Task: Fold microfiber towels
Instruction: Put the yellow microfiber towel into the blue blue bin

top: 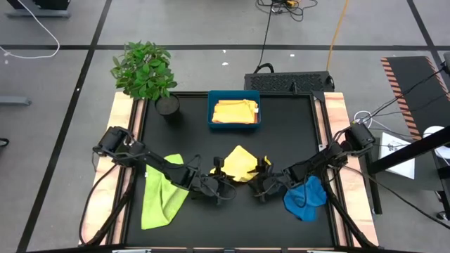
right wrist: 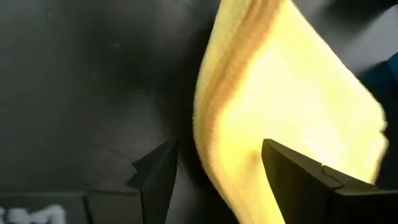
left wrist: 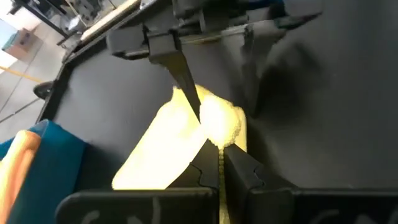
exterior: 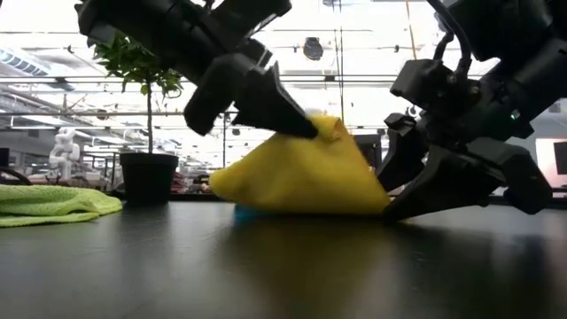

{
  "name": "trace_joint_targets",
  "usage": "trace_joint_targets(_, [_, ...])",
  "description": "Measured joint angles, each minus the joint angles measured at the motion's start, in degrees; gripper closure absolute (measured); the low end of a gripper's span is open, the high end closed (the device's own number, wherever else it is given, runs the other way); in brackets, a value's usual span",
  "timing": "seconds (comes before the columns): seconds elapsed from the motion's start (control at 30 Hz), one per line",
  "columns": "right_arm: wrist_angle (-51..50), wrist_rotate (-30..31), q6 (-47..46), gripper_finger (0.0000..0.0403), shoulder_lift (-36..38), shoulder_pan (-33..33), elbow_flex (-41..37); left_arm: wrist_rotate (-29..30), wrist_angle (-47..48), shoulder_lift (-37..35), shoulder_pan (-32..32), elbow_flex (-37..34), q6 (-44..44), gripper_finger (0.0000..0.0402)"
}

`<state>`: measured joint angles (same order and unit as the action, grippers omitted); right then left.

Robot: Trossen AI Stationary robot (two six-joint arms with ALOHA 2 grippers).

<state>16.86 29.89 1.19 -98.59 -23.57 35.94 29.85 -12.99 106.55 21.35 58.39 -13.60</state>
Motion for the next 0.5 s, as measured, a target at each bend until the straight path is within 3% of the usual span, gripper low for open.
trace_joint_targets(0.5, [-4.56,4.99,2.99,0.0235,-0.09,0.2,-0.17,1.26,3.36,-3.65,0.76,0.07,1.47,0.0399])
